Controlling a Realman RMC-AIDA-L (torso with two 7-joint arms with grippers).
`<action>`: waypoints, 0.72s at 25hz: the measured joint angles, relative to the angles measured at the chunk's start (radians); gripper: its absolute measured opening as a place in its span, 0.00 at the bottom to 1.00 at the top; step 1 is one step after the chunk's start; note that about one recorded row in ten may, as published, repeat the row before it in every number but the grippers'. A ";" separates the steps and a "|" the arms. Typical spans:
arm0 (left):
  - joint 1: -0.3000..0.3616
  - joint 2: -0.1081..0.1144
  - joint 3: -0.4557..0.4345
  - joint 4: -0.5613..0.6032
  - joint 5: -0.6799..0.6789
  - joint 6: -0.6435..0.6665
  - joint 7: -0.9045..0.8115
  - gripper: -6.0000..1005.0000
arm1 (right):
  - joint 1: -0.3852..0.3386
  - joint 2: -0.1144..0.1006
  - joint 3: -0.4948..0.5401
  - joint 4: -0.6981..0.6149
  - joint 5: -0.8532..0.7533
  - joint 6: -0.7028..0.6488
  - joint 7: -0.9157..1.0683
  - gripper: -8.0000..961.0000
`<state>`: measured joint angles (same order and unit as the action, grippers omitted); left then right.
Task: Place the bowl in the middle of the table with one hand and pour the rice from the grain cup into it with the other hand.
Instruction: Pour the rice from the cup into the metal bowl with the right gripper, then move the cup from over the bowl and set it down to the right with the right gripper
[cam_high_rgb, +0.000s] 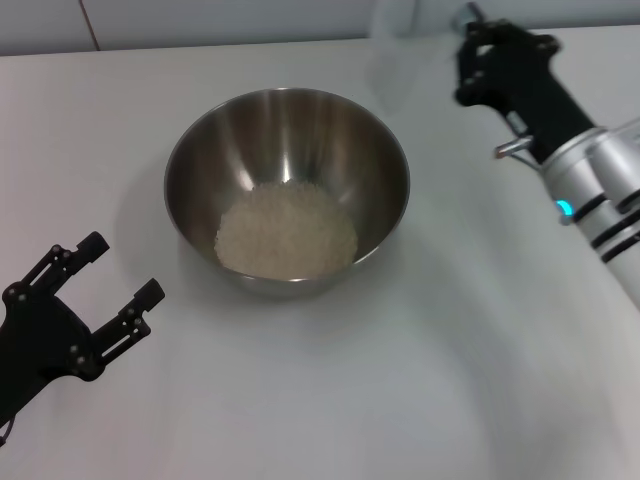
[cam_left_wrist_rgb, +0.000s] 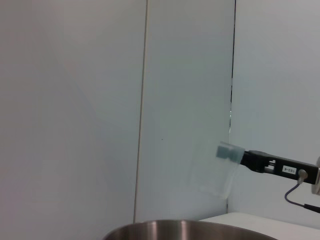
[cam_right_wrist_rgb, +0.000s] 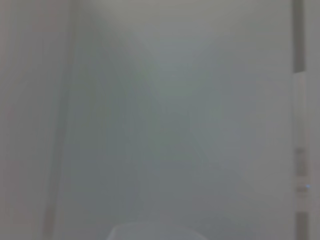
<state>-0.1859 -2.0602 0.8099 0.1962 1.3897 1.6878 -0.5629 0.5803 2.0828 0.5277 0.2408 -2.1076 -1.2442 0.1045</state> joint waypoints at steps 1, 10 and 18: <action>0.000 0.000 0.000 0.000 0.000 0.000 0.000 0.81 | -0.008 0.000 0.021 -0.005 0.000 -0.001 -0.003 0.09; 0.006 0.001 0.000 0.002 0.000 0.003 0.000 0.81 | -0.030 0.001 0.087 -0.076 0.000 0.008 -0.006 0.11; 0.009 0.002 0.000 0.002 0.001 0.015 0.000 0.81 | -0.037 0.002 0.080 -0.075 0.000 0.078 -0.006 0.12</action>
<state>-0.1768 -2.0585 0.8099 0.1980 1.3902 1.7032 -0.5629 0.5435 2.0847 0.6074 0.1654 -2.1077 -1.1661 0.0981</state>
